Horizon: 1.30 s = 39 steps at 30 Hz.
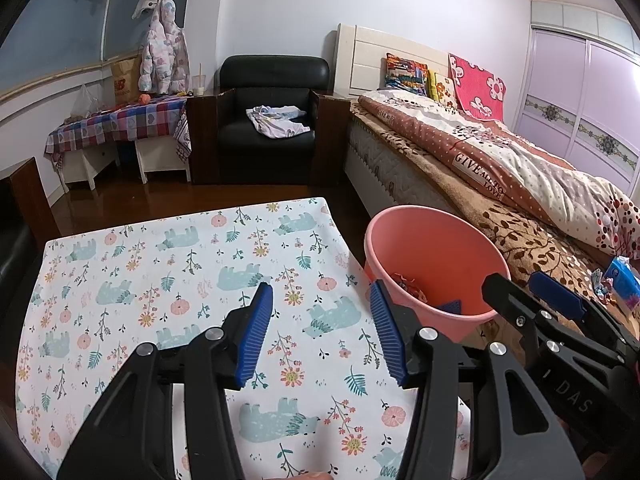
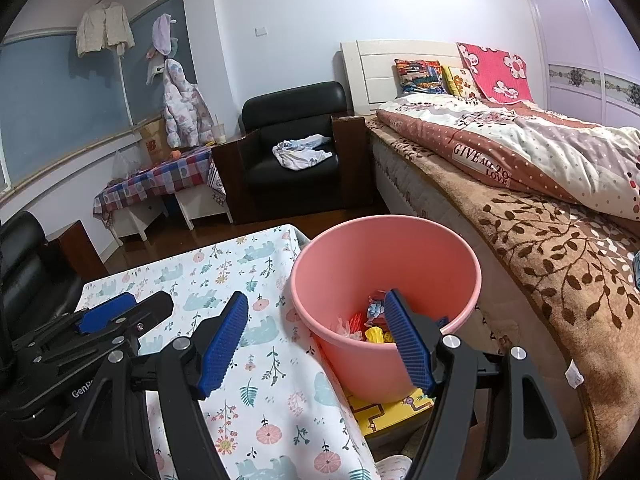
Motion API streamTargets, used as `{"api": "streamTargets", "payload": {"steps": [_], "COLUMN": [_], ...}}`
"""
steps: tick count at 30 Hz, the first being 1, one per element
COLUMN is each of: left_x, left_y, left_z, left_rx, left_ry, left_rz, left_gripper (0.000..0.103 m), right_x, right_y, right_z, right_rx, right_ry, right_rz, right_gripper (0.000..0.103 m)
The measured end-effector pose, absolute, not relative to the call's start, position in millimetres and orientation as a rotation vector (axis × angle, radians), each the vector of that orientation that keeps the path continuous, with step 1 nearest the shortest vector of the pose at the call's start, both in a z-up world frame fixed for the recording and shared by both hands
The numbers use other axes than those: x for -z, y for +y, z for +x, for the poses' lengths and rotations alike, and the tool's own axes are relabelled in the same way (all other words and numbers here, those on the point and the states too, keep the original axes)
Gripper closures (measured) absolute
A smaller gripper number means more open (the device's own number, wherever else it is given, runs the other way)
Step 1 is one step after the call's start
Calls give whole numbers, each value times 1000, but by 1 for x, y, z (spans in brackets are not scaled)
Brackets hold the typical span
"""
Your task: Collect trash
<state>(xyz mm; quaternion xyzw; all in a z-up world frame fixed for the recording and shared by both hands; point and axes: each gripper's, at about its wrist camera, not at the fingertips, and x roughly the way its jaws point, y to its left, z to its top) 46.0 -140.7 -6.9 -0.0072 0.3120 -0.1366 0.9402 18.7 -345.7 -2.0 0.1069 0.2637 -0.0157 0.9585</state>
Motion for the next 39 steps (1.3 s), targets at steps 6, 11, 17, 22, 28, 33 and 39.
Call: {"api": "streamTargets", "payload": {"steps": [6,11,17,22,28,33,39], "left_x": [10,14,15,16,19,21,24], "left_y": [-142,-143,-144,-145,-145,-145,-145], "left_z": [47,48,49,49,48,50,51], "left_rx": [281,283,285,285,286,283,282], "left_ry": [643,650,655,657,661,666,676], "left_rz": [-12,-8,-6,-6,-4,-3,-3], "left_gripper": [52,52,52,52,52,52,52], "right_x": [4,6,8,9,11,14,20], "right_y": [-348,-350,-351,-351,-351,-351,-352], "right_z": [21,22,23,23,23,24,24], "right_rx": [30,29,29,28,28,27,25], "right_ry": [544,547,551,553,554,557,559], "right_rz": [224,224,225,226,226,224,221], "right_gripper": [33,33,33,33,33,33,33]}}
